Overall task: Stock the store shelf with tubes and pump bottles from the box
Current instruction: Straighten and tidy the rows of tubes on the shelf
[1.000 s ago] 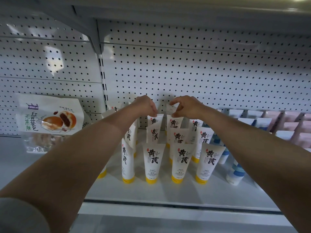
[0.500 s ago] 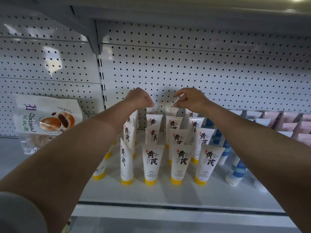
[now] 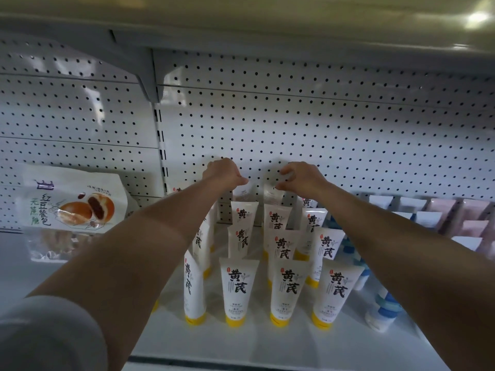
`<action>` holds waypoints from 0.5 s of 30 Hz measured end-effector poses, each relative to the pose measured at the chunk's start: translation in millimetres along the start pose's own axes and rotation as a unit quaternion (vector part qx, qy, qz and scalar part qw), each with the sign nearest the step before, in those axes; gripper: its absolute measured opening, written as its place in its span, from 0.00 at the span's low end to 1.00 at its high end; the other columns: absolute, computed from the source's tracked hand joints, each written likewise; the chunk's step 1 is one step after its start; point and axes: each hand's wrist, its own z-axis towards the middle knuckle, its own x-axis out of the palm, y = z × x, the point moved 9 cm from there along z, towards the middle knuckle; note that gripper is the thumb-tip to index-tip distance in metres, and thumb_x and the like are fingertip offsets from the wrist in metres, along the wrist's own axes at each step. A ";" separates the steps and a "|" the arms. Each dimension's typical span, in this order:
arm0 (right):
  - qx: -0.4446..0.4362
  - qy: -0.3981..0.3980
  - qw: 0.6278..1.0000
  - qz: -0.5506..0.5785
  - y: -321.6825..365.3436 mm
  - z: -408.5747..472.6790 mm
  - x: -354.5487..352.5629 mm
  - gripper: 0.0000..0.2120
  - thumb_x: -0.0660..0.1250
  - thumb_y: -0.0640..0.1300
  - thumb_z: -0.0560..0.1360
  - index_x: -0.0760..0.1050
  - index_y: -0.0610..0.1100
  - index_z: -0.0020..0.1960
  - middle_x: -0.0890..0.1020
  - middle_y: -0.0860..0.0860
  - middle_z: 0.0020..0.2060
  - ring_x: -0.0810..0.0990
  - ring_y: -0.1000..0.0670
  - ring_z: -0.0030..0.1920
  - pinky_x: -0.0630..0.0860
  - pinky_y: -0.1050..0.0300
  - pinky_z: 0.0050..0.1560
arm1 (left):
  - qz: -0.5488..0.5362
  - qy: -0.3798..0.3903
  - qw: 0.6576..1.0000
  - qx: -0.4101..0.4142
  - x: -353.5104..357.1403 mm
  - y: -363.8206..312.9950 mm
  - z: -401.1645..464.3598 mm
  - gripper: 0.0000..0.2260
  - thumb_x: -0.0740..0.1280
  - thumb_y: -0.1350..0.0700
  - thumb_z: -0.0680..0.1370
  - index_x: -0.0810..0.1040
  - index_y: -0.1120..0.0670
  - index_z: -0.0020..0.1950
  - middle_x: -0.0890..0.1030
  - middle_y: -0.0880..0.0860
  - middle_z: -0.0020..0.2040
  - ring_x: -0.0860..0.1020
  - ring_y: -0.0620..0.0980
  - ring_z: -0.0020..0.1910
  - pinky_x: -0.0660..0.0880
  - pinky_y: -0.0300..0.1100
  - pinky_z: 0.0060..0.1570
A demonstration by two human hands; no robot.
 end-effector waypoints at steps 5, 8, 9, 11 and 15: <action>0.006 0.003 1.000 -0.030 -2.4 5.9 5.8 0.27 0.76 0.53 0.71 0.75 0.47 0.67 0.81 0.47 0.59 0.79 0.48 0.56 0.76 0.52 0.58 | 0.011 0.011 1.000 -0.014 4.2 -0.5 5.0 0.19 0.74 0.44 0.72 0.84 0.59 0.52 0.85 0.55 0.48 0.82 0.51 0.47 0.78 0.43 0.44; 0.003 0.001 0.998 -0.057 0.1 7.8 7.3 0.27 0.76 0.54 0.71 0.76 0.48 0.67 0.80 0.48 0.60 0.78 0.48 0.58 0.76 0.50 0.58 | 0.032 0.002 0.999 -0.022 3.9 -0.9 6.6 0.19 0.75 0.43 0.71 0.83 0.56 0.52 0.84 0.52 0.48 0.82 0.49 0.47 0.79 0.42 0.43; 0.005 0.002 0.998 -0.064 0.7 8.1 7.8 0.27 0.76 0.54 0.70 0.76 0.48 0.66 0.80 0.48 0.60 0.78 0.48 0.58 0.77 0.50 0.57 | 0.033 0.001 0.999 -0.026 4.3 -0.4 7.3 0.18 0.75 0.44 0.71 0.83 0.56 0.52 0.84 0.52 0.48 0.82 0.49 0.46 0.79 0.42 0.43; 0.009 0.005 0.998 -0.069 0.9 7.8 8.5 0.26 0.76 0.53 0.71 0.76 0.49 0.66 0.80 0.49 0.60 0.78 0.48 0.58 0.77 0.51 0.56 | 0.026 0.006 0.999 -0.035 5.7 -0.1 7.8 0.15 0.75 0.46 0.71 0.83 0.57 0.48 0.84 0.52 0.45 0.81 0.49 0.42 0.78 0.41 0.40; 0.018 0.004 0.999 -0.050 2.4 6.7 7.9 0.24 0.75 0.48 0.71 0.76 0.48 0.66 0.78 0.52 0.52 0.79 0.50 0.52 0.79 0.51 0.55 | 0.011 0.021 0.999 -0.043 10.6 -1.4 9.7 0.08 0.72 0.55 0.71 0.78 0.57 0.35 0.79 0.51 0.34 0.75 0.49 0.31 0.72 0.38 0.31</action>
